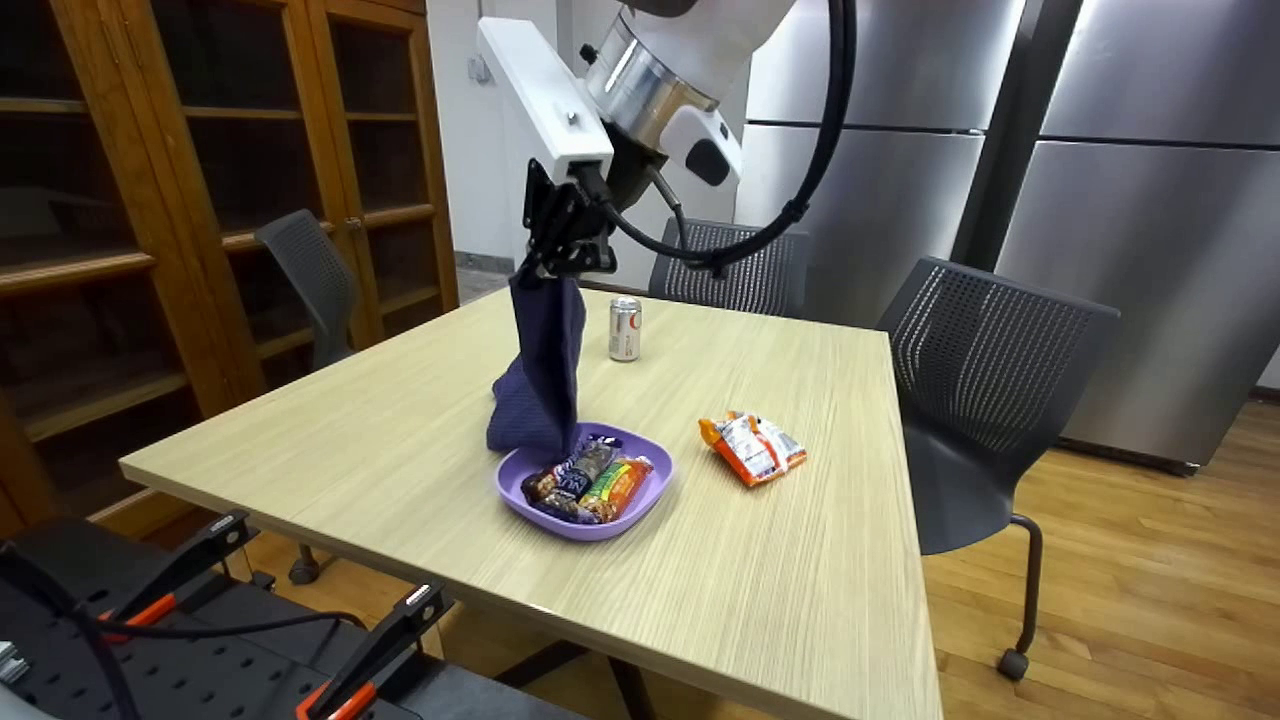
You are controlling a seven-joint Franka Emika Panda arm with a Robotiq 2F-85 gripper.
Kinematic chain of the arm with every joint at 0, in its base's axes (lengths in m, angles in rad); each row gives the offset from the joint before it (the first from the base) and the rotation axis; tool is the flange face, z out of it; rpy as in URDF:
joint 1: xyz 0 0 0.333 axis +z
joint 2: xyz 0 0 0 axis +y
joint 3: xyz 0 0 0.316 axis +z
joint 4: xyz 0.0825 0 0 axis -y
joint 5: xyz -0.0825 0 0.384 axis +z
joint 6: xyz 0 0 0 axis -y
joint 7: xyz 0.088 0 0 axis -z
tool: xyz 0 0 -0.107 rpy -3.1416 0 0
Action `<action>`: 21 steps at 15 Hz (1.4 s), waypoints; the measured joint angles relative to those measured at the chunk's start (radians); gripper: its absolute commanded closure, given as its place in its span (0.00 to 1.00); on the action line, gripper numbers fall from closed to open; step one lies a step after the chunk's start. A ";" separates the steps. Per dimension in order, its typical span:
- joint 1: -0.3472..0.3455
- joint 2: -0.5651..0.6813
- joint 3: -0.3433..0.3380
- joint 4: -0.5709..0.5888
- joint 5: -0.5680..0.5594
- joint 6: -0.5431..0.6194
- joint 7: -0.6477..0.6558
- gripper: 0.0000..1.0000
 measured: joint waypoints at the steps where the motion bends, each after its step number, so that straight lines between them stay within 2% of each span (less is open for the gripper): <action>1: -0.005 0.004 -0.005 0.000 0.000 0.003 0.003 0.99; 12: -0.059 0.014 -0.055 0.000 0.001 0.020 0.044 0.99; 21: -0.071 0.012 -0.076 0.000 0.001 0.027 0.077 0.99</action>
